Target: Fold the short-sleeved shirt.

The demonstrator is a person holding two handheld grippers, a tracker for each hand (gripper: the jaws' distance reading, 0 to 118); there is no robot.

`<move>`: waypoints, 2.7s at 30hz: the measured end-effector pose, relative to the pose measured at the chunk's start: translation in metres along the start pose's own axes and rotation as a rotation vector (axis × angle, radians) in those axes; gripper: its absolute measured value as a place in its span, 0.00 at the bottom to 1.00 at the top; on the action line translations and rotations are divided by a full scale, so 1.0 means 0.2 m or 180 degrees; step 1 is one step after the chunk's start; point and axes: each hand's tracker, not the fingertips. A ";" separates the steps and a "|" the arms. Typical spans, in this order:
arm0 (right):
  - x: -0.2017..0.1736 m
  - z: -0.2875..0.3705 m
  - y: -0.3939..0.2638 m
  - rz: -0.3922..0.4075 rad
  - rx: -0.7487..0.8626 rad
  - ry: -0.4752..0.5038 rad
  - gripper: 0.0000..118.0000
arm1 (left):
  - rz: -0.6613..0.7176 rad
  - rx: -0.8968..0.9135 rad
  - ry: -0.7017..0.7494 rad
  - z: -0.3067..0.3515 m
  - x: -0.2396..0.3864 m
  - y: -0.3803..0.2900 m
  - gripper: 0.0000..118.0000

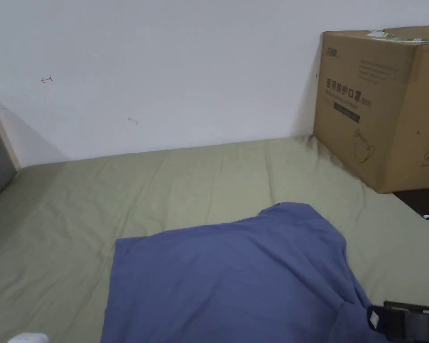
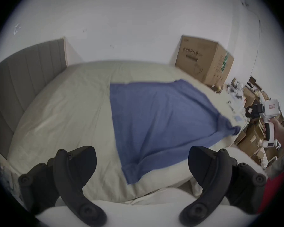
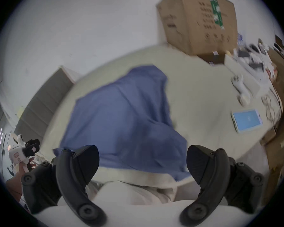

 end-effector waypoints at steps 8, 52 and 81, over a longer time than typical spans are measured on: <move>-0.59 0.22 -0.04 0.0360 0.1617 -0.0047 0.00 | 0.0058 0.1092 0.0275 0.22 0.30 0.07 0.00; 0.31 -0.33 -0.14 -0.0091 -0.0811 -0.0574 0.99 | -0.0079 0.0023 -0.0101 -0.06 0.09 -0.20 0.03; 0.15 -0.73 0.65 -0.0079 -0.0008 -0.0281 0.03 | 0.0166 -0.0221 0.0259 -0.73 -0.13 0.32 0.03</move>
